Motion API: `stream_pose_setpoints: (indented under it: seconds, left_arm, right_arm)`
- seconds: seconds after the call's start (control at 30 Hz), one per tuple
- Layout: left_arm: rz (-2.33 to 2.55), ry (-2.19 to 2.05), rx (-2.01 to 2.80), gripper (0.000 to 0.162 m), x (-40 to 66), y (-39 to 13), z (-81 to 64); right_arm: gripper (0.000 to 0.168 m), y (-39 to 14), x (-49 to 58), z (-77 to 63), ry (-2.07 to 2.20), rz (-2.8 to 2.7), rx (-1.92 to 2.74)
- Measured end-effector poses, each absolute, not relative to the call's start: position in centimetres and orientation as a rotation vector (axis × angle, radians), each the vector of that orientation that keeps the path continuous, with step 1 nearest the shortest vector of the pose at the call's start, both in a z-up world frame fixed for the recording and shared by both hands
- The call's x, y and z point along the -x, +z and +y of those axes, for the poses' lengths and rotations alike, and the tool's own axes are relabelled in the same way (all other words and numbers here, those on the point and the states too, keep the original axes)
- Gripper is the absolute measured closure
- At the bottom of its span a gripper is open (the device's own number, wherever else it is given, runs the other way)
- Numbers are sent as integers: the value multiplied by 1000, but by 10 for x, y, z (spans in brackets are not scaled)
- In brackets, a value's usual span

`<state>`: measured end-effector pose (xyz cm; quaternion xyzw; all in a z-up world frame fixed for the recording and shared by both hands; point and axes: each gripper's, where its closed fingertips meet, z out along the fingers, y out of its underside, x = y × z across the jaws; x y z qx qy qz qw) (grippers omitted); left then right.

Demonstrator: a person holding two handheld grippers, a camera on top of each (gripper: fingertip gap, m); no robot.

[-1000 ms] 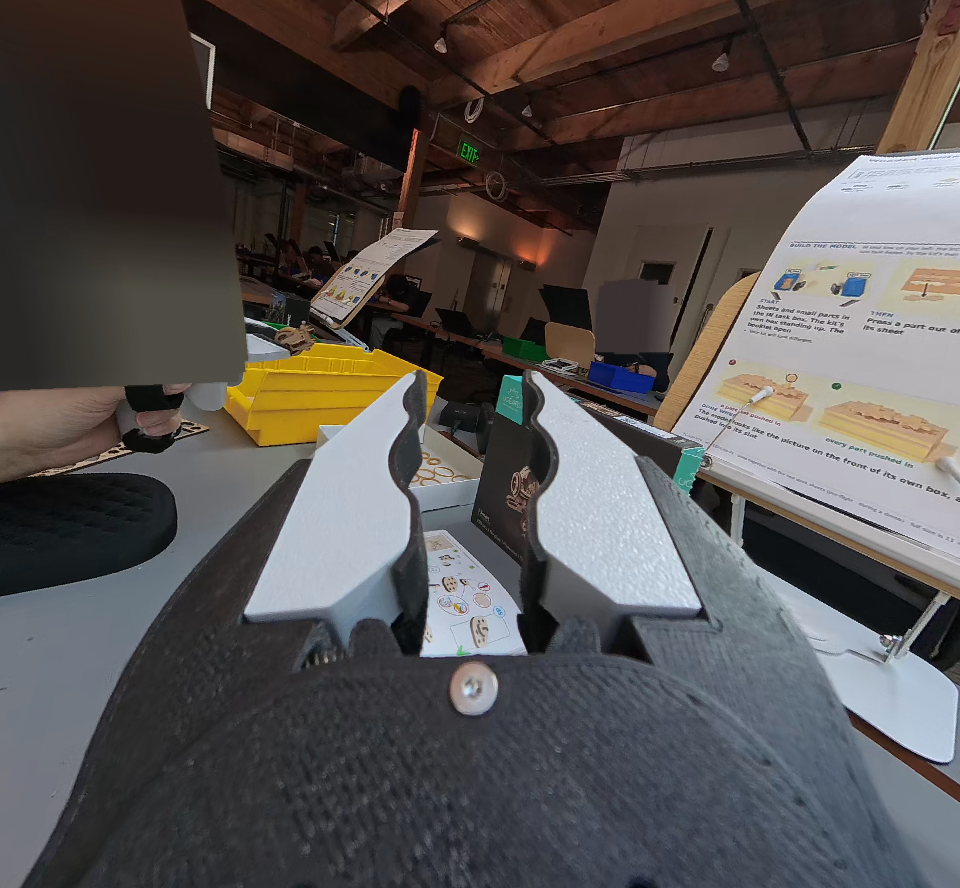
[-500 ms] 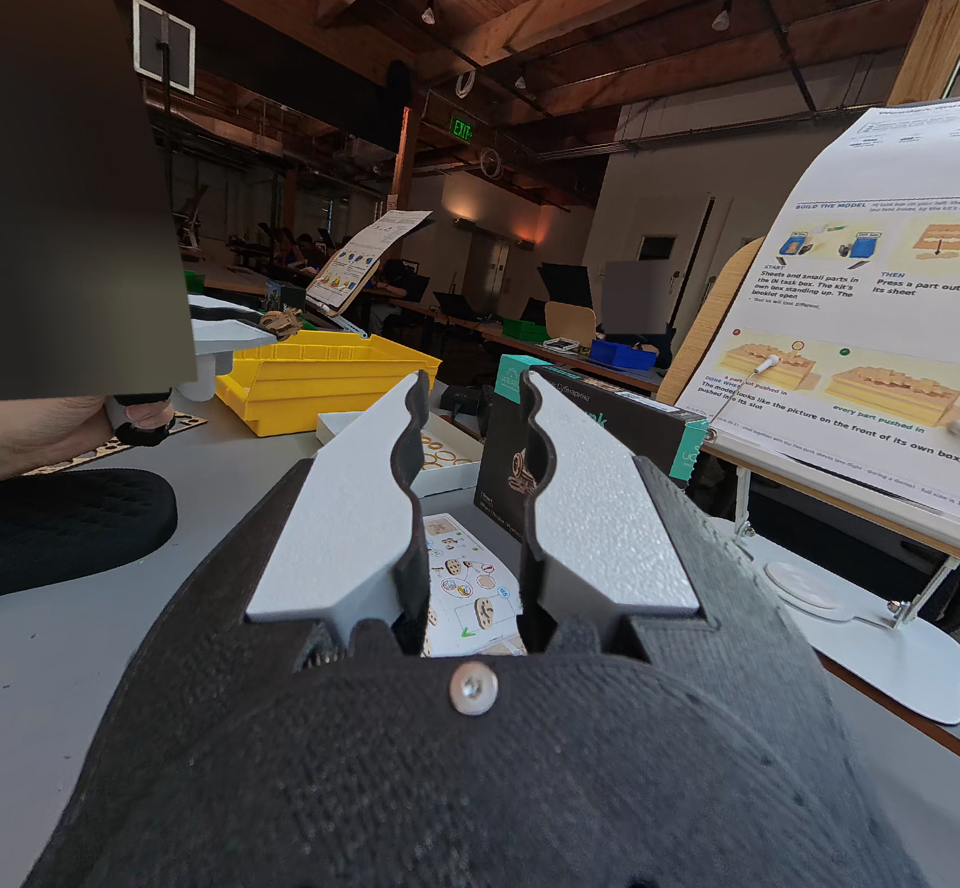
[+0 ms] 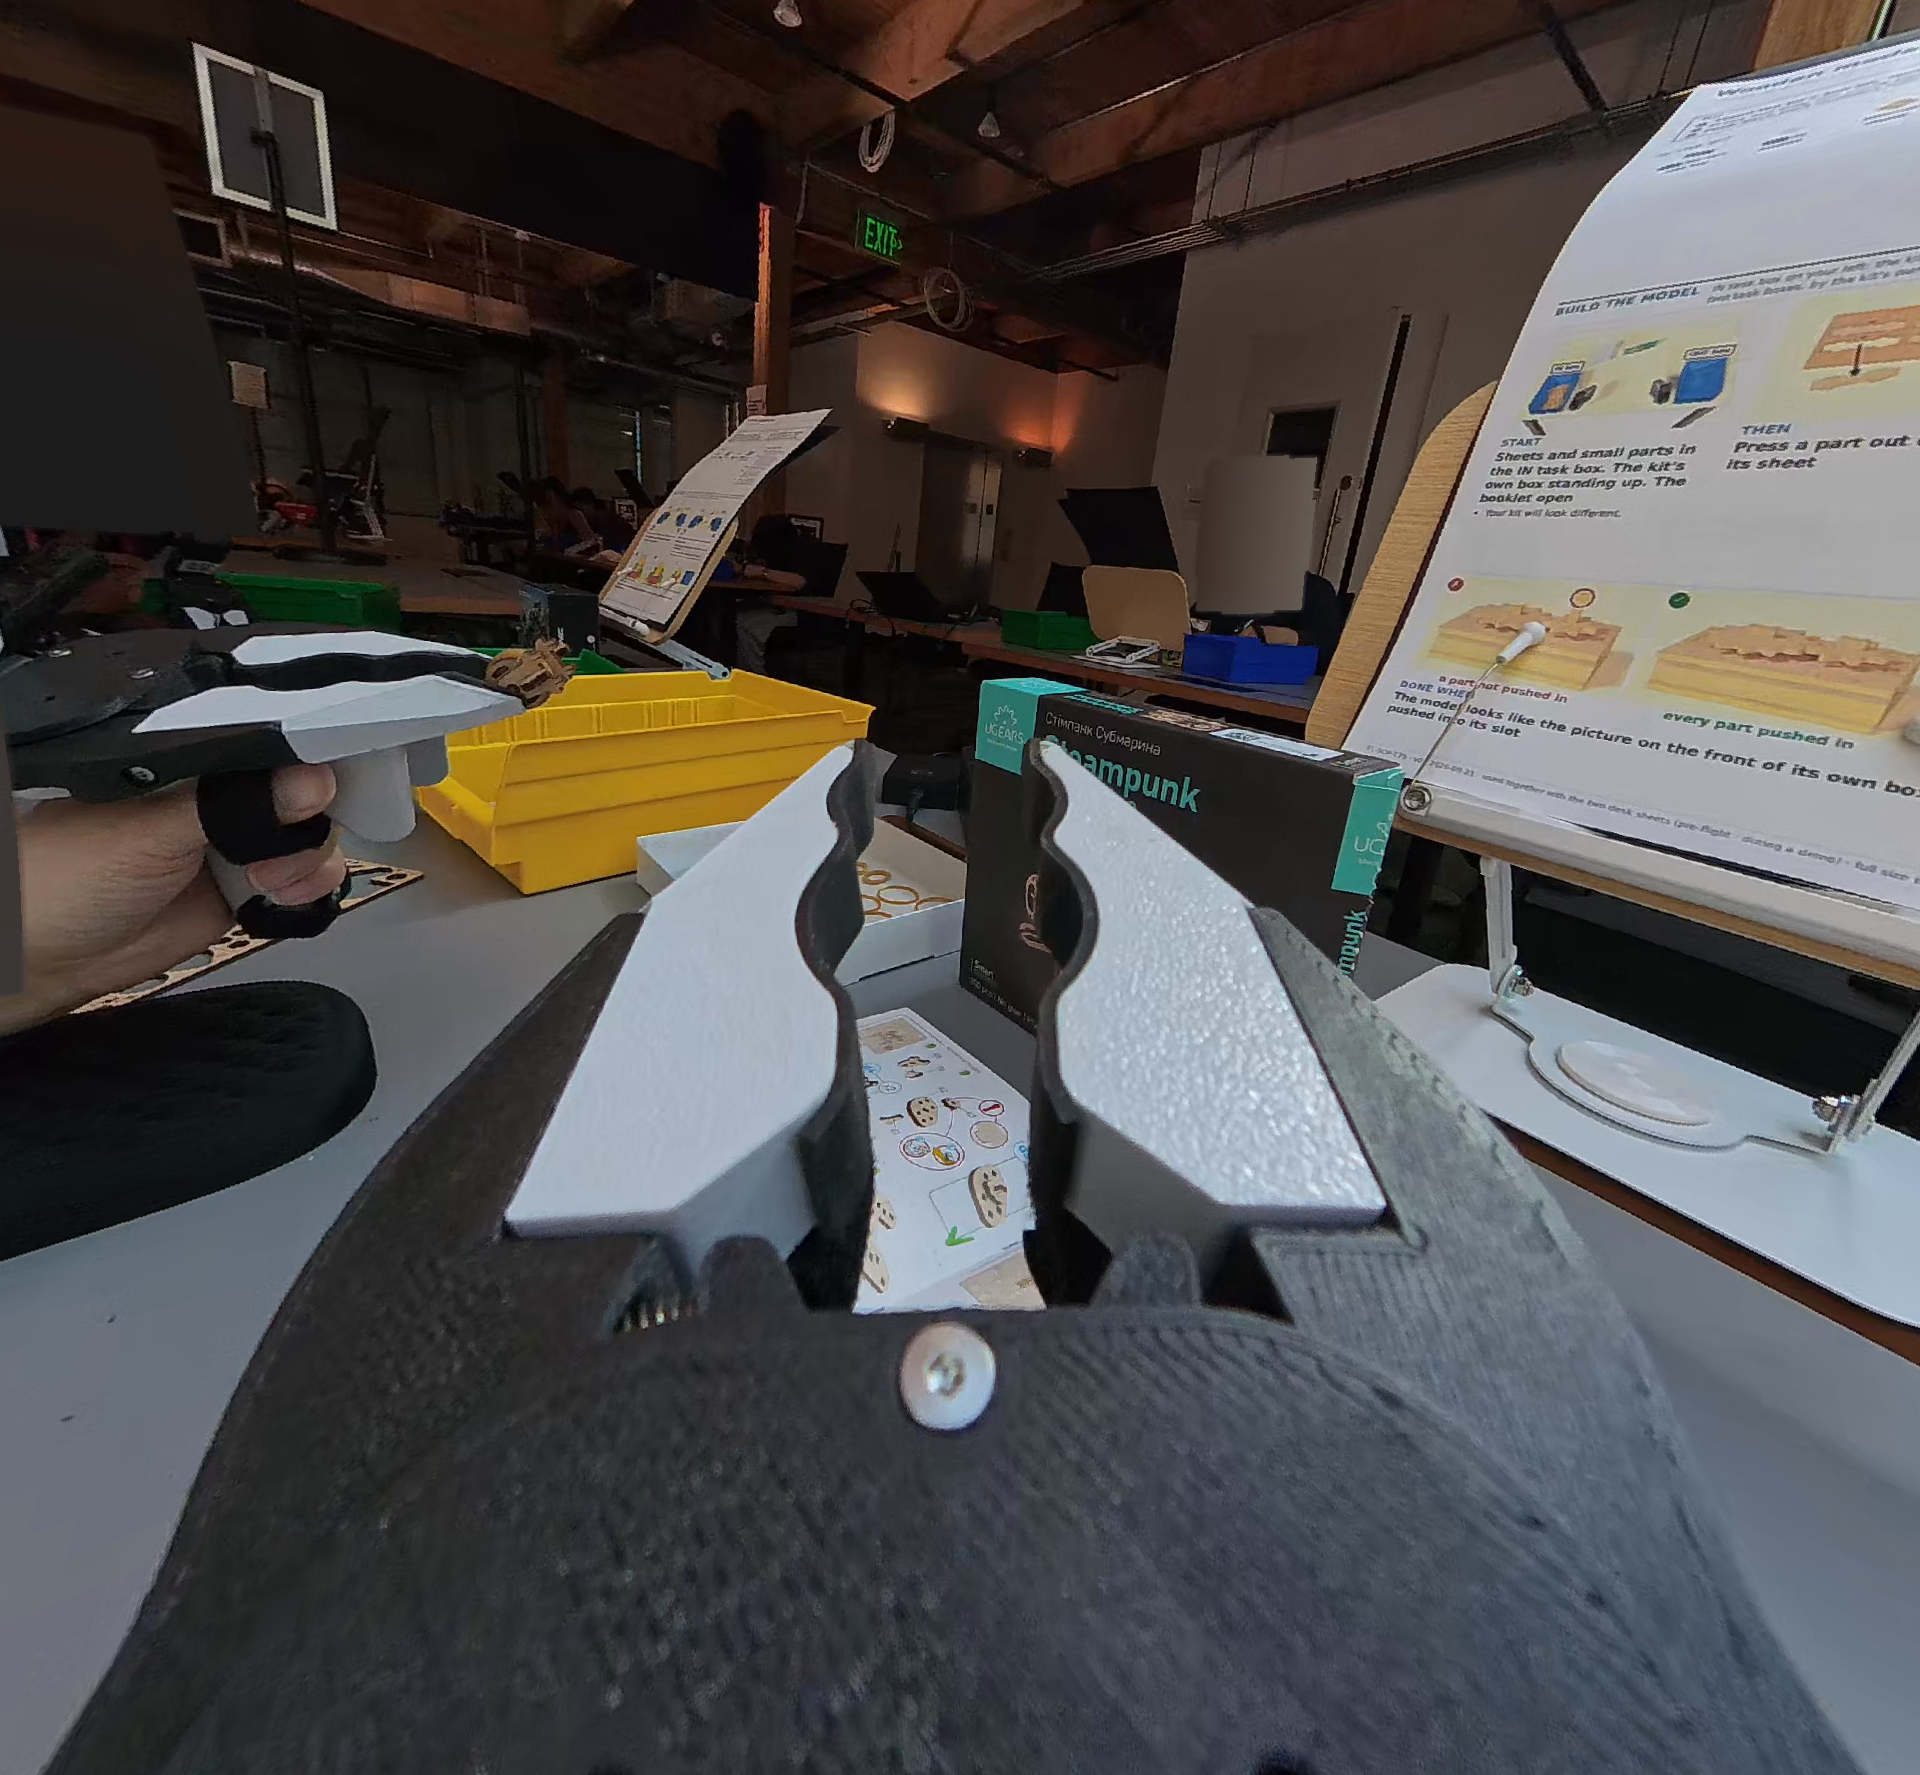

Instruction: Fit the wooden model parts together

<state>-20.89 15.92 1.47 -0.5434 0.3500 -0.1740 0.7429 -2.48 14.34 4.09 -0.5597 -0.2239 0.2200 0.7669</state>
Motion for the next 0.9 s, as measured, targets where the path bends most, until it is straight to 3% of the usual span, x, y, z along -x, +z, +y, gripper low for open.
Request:
stream_pose_setpoints:
  seconds: [0.9]
  left_arm:
    - [766, -374, 1189, 149, 210, 16, 159]
  right_arm:
    - [141, 37, 31, 144, 441, -535, 1217]
